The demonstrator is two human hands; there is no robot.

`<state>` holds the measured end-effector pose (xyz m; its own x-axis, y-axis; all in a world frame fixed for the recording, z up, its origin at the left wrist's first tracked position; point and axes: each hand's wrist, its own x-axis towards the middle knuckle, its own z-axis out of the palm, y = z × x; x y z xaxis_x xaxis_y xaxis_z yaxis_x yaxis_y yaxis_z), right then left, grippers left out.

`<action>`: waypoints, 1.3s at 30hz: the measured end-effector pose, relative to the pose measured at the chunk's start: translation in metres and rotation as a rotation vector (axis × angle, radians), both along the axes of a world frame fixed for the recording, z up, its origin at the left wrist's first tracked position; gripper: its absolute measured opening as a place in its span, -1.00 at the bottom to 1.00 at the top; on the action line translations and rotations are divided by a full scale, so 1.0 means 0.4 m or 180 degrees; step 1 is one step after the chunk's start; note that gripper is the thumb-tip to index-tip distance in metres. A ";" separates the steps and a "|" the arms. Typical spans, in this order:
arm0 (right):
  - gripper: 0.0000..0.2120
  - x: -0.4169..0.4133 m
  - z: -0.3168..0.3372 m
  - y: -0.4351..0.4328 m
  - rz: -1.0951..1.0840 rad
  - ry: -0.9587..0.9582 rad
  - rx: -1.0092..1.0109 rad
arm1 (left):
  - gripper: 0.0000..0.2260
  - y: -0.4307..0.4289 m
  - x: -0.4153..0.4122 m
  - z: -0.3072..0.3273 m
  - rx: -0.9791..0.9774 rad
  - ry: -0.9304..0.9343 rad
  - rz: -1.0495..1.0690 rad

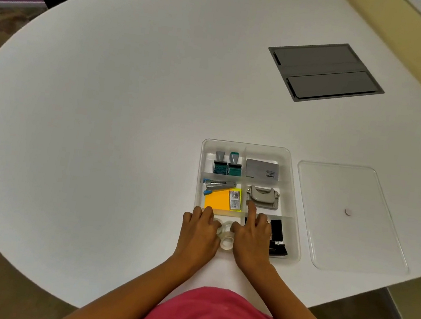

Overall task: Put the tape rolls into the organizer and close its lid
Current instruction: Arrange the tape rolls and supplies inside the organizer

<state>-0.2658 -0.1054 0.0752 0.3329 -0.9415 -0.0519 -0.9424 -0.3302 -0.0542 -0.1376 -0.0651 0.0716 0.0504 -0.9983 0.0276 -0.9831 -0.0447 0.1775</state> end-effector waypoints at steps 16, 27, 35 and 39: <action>-0.58 -0.004 0.007 -0.020 -0.0014 -0.0133 -0.0004 | -0.82 0.010 0.010 -0.020 -0.0003 0.0029 0.0057; -0.71 -0.016 -0.011 -0.036 0.0016 -0.0127 0.0085 | -0.78 -0.035 -0.010 -0.011 0.0251 0.0069 0.0197; -0.78 -0.016 0.018 -0.026 -0.0088 -0.0392 -0.0223 | -0.80 -0.038 -0.011 -0.016 0.0267 0.0072 0.0261; -0.84 -0.002 0.024 -0.034 -0.0137 -0.0390 -0.0381 | -0.81 -0.028 -0.013 -0.014 0.0086 0.0056 0.0251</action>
